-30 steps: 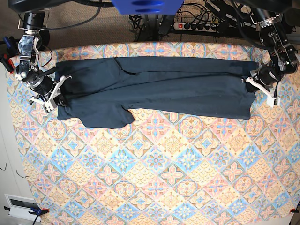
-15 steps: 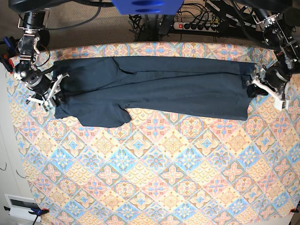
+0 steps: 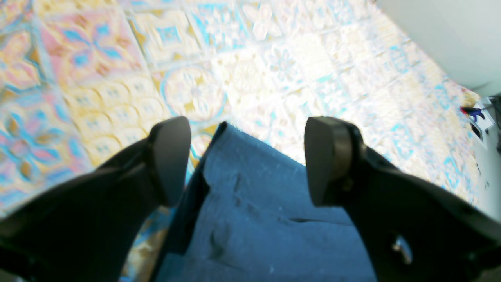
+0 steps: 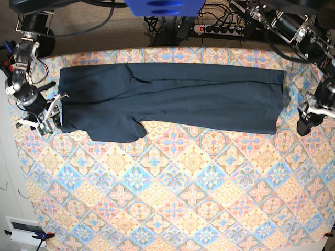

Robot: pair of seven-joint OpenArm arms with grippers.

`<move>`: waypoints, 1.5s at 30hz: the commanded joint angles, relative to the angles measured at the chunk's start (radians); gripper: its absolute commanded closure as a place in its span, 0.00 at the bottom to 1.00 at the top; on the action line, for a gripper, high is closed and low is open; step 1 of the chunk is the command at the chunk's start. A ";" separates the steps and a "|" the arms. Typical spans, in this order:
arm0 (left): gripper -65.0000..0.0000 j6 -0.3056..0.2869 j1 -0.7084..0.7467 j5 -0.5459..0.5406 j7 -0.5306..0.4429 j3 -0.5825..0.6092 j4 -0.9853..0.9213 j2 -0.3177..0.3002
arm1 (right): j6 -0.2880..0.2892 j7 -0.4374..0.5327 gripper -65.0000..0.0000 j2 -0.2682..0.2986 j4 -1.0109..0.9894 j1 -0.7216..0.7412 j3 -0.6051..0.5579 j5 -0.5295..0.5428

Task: Layout the t-shirt on the table in an organized manner, then fold the t-shirt properly
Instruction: 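Release both grippers and move them to the ends of the strip, then grasp the strip end nearest the right gripper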

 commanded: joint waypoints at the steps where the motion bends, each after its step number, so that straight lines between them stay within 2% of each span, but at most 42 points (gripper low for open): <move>1: 0.32 -0.002 -0.028 -0.003 -0.018 0.022 -0.018 -0.011 | -0.007 0.019 0.71 0.019 0.006 0.084 -0.040 0.025; 4: 0.32 -0.002 -0.077 0.062 -0.019 0.079 -0.082 0.000 | -0.007 -0.073 0.70 0.019 -0.045 0.233 -0.149 0.027; 7: 0.32 -0.002 -0.102 0.100 -0.039 0.122 -0.091 0.011 | -0.007 -0.136 0.63 0.019 -0.085 0.293 -0.206 0.028; 10: 0.32 -0.002 -0.105 0.132 -0.073 0.171 -0.093 0.011 | -0.007 -0.139 0.59 0.019 -0.118 0.313 -0.227 0.028; 16: 0.32 -0.002 -0.105 0.142 -0.080 0.185 -0.094 0.012 | -0.007 -0.138 0.60 0.012 -0.238 0.323 -0.229 0.030; 24: 0.32 -0.002 -0.105 0.140 -0.083 0.185 -0.165 0.009 | -0.007 -0.139 0.37 -0.024 -0.280 0.323 -0.256 0.030; 27: 0.32 -0.004 -0.105 0.140 -0.083 0.185 -0.165 0.012 | -0.007 -0.138 0.37 -0.031 -0.284 0.323 -0.256 0.050; 30: 0.32 -0.004 -0.103 0.140 -0.083 0.185 -0.165 0.012 | -0.007 -0.138 0.37 -0.036 -0.353 0.325 -0.255 0.187; 34: 0.32 -0.004 -0.103 0.137 -0.083 0.185 -0.165 0.012 | -0.007 -0.136 0.37 -0.036 -0.456 0.394 -0.253 0.302; 38: 0.32 -0.004 -0.100 0.137 -0.083 0.185 -0.165 0.011 | -0.007 -0.135 0.37 -0.037 -0.507 0.464 -0.253 0.312; 45: 0.32 -0.004 -0.099 0.134 -0.083 0.185 -0.165 0.011 | -0.007 -0.135 0.37 -0.037 -0.540 0.472 -0.253 0.312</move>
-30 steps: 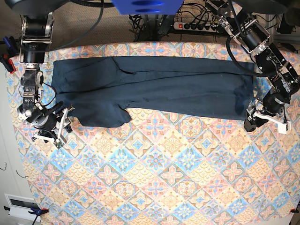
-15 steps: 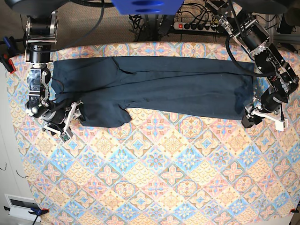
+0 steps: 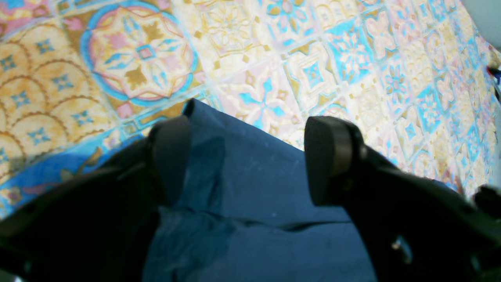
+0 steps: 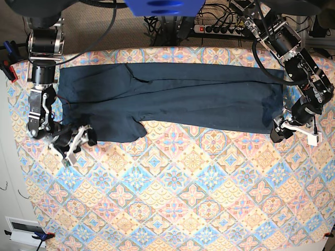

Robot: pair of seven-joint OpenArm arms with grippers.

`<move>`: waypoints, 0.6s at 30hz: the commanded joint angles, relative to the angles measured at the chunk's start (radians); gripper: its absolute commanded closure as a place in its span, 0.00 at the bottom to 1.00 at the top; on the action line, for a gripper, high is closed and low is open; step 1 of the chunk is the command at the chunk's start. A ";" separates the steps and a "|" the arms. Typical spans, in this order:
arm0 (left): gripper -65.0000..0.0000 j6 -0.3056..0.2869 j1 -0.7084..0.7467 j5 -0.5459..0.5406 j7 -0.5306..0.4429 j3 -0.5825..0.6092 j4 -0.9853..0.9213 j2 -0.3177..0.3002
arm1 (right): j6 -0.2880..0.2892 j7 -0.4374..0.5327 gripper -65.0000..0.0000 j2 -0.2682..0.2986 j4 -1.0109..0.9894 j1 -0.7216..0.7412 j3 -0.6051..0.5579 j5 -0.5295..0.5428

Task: Layout the t-shirt on the table in an organized manner, then fold the t-shirt properly
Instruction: 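Grasp the strip end nearest the right gripper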

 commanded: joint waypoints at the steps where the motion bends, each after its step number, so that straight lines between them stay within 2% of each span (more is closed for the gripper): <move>1: 0.32 -0.004 -0.013 -0.018 -0.016 -0.001 0.018 -0.015 | 0.003 0.033 0.37 0.019 0.010 0.043 0.005 0.024; 4: 0.32 -0.004 -0.013 -0.018 -0.016 -0.001 0.018 -0.015 | 0.003 0.033 0.38 0.019 -0.028 0.043 0.003 0.024; 9: 0.32 -0.005 -0.013 -0.018 -0.016 -0.001 0.018 -0.015 | 0.003 0.033 0.46 0.017 -0.062 0.038 0.002 0.024; 18: 0.32 -0.005 -0.013 -0.020 -0.016 -0.001 0.018 -0.015 | 0.003 0.033 0.46 0.017 -0.062 0.035 -0.095 0.027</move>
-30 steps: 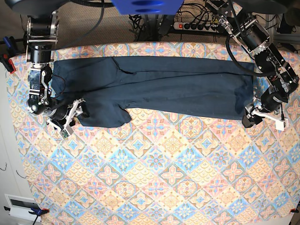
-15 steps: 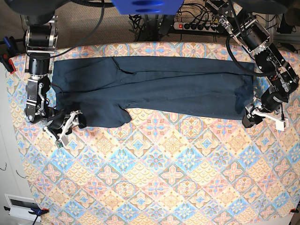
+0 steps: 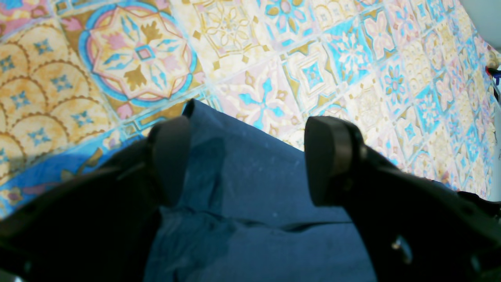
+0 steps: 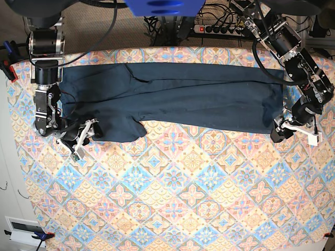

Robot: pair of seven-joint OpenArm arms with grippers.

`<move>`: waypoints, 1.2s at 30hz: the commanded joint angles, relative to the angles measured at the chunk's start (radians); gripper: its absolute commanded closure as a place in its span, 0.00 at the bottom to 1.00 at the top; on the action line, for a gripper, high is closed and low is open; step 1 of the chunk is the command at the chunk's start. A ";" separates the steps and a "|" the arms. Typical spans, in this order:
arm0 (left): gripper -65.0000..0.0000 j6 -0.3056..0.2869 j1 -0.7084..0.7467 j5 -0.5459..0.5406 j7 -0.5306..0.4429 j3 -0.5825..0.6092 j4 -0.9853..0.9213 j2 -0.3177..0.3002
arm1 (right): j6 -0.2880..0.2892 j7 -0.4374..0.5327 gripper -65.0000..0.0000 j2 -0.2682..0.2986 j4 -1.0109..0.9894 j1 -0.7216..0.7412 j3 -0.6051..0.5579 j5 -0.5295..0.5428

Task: Layout the t-shirt on the table in an organized manner, then fold the t-shirt properly
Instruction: 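Grasp the strip end nearest the right gripper, then fold the held strip end with the right gripper toward the middle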

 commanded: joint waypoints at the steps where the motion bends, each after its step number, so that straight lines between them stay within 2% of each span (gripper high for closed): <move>1: 0.32 -0.005 -0.013 -0.020 -0.016 -0.001 0.018 -0.014 | 0.003 0.005 0.46 0.018 0.015 0.023 -0.005 0.008; 3: 0.32 -0.005 -0.013 -0.020 -0.016 -0.001 0.018 -0.014 | 0.003 0.005 0.53 0.018 0.015 0.023 -0.022 0.010; 8: 0.32 -0.005 -0.013 -0.020 -0.016 -0.001 0.018 -0.014 | 0.003 0.005 0.89 0.018 0.015 0.023 -0.027 0.010; 10: 0.32 -0.005 -0.013 -0.020 -0.016 -0.001 0.018 -0.014 | 0.003 0.002 0.99 0.018 0.022 0.023 -0.025 0.010; 12: 0.32 -0.005 -0.013 -0.018 -0.016 -0.001 0.018 -0.014 | 0.003 -0.001 1.00 0.018 0.024 0.023 -0.022 0.025; 16: 0.32 -0.005 -0.013 -0.017 -0.016 -0.001 0.017 -0.014 | 0.003 -0.007 1.00 0.027 0.093 0.012 -0.022 0.162; 22: 0.32 -0.005 -0.015 -0.017 -0.016 -0.001 0.017 -0.014 | 0.003 -0.009 1.00 0.044 0.289 -0.122 0.003 0.285; 30: 0.32 -0.005 -0.013 -0.017 -0.016 -0.001 0.017 -0.014 | 0.003 -0.058 1.00 0.050 0.536 -0.293 0.004 0.286; 36: 0.32 -0.005 -0.013 -0.017 -0.016 -0.001 0.017 -0.013 | 0.003 -0.061 1.00 0.105 0.653 -0.410 0.061 0.286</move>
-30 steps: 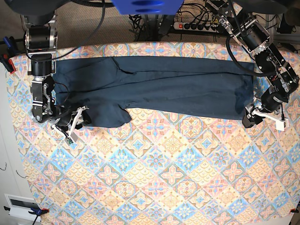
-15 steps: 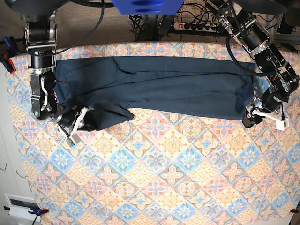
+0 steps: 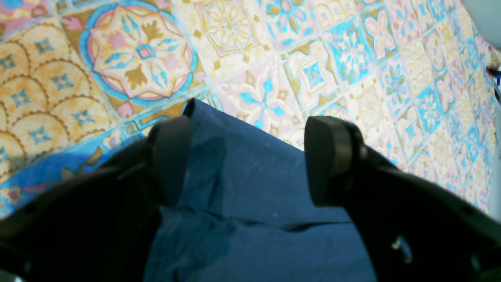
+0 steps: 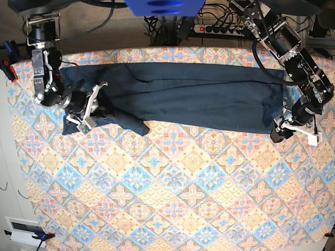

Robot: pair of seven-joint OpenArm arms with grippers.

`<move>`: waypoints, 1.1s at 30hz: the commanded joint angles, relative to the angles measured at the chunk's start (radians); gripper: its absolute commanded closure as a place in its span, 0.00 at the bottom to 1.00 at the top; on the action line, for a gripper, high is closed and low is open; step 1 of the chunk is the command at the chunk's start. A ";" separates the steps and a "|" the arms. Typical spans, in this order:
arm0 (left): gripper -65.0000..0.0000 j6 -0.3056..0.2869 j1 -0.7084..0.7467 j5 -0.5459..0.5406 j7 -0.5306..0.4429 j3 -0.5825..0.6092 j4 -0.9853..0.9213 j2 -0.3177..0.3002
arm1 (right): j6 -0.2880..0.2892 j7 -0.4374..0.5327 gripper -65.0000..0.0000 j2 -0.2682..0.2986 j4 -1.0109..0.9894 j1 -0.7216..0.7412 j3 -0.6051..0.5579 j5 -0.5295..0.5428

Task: Layout the t-shirt on the table in an organized manner, then fold the t-shirt properly
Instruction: 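Fold the held strip end with the right gripper toward the middle, then move the left gripper to the other strip end and grasp it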

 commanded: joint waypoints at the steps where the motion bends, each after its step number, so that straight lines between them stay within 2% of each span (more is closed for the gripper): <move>1: 0.32 -0.002 -0.013 -0.017 -0.016 -0.001 0.017 -0.013 | 0.007 0.025 1.00 0.031 0.032 -0.006 0.022 0.024; 6: 0.32 -0.002 -0.013 -0.017 -0.016 -0.001 0.017 -0.013 | 0.007 0.025 1.00 0.092 0.069 -0.076 0.022 0.024; 10: 0.32 -0.002 -0.013 -0.017 -0.016 -0.001 0.017 -0.013 | 0.007 0.023 1.00 0.120 0.109 -0.142 0.020 0.024; 16: 0.32 -0.002 -0.013 -0.017 -0.016 -0.001 0.017 -0.013 | 0.007 -0.081 0.99 0.137 0.166 -0.166 -0.032 0.021; 18: 0.32 -0.002 -0.012 -0.018 -0.016 -0.001 0.017 -0.013 | 0.007 -0.106 0.94 0.138 0.172 -0.157 -0.033 -0.007; 20: 0.32 -0.002 0.002 -0.020 -0.009 -0.001 0.018 -0.019 | 0.007 -0.127 0.85 0.137 0.184 -0.148 -0.033 -0.050; 23: 0.32 -0.002 0.027 -0.020 -0.009 -0.001 0.018 -0.061 | 0.007 -0.133 0.69 0.137 0.201 -0.138 -0.016 -0.067; 26: 0.32 -0.003 0.063 -0.020 -0.008 0.002 0.018 -0.112 | 0.007 -0.135 0.60 0.137 0.218 -0.143 0.048 -0.065; 30: 0.31 -0.003 0.123 -0.020 -0.008 0.138 0.011 -0.219 | 0.007 -0.135 0.59 0.135 0.227 -0.142 0.112 -0.065; 33: 0.31 -0.003 0.131 -0.021 -0.011 0.240 -0.043 -0.270 | 0.007 -0.138 0.59 0.135 0.229 -0.137 0.119 -0.065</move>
